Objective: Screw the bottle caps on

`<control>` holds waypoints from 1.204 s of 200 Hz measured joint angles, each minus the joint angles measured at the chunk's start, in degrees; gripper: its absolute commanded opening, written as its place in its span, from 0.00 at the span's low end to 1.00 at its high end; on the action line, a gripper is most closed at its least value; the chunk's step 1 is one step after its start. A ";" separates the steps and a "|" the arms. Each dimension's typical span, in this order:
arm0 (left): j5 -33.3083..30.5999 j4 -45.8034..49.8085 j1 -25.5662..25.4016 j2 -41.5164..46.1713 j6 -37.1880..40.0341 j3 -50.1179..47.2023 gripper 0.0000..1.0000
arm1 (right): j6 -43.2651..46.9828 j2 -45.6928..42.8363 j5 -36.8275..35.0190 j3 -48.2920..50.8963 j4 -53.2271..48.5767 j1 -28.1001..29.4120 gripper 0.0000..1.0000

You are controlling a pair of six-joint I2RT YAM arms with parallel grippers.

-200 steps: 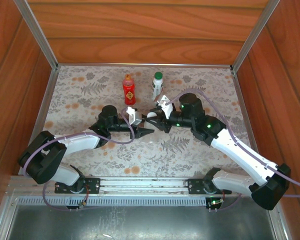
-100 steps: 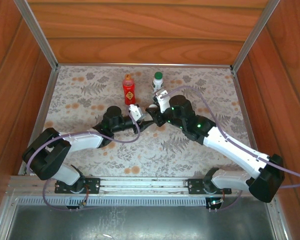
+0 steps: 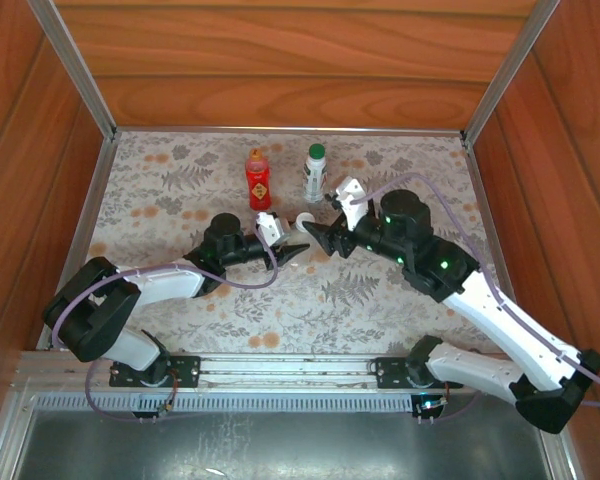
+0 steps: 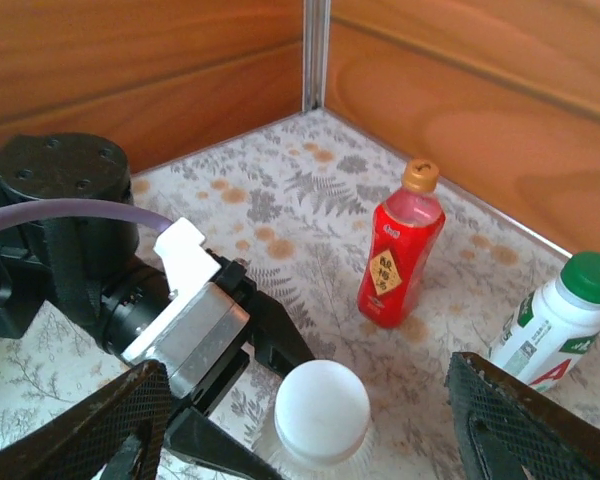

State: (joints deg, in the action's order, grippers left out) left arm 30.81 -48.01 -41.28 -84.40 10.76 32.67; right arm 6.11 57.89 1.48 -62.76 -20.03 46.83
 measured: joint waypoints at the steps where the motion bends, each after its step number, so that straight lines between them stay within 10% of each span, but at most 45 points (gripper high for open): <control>1: 0.02 0.00 0.00 -0.02 0.00 0.00 0.45 | 0.00 0.33 -0.11 -0.35 -0.33 0.00 0.76; 48: 0.57 0.00 0.00 -0.02 0.00 0.00 0.45 | -1.14 10.75 -2.67 -4.70 -7.15 0.00 0.72; 102: 0.61 0.04 0.00 -0.02 -0.02 0.00 0.45 | -3.72 13.25 -0.35 -4.68 -7.34 0.00 0.38; 146: 0.66 0.39 0.04 -0.02 -0.07 0.00 0.46 | -4.11 13.53 0.76 -4.68 -7.15 -0.04 0.30; 193: 0.37 0.17 0.04 0.00 -0.50 0.00 0.99 | -4.72 13.62 -0.35 -4.68 -7.85 -0.26 0.31; 241: -4.74 -0.46 1.22 6.23 -2.40 -7.65 1.00 | -6.69 17.31 -4.24 -5.88 -9.27 -4.07 0.32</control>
State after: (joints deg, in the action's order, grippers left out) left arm 26.06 -48.47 -40.05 -78.17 8.36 25.02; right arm -0.58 75.20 -2.76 -68.64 -29.30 42.76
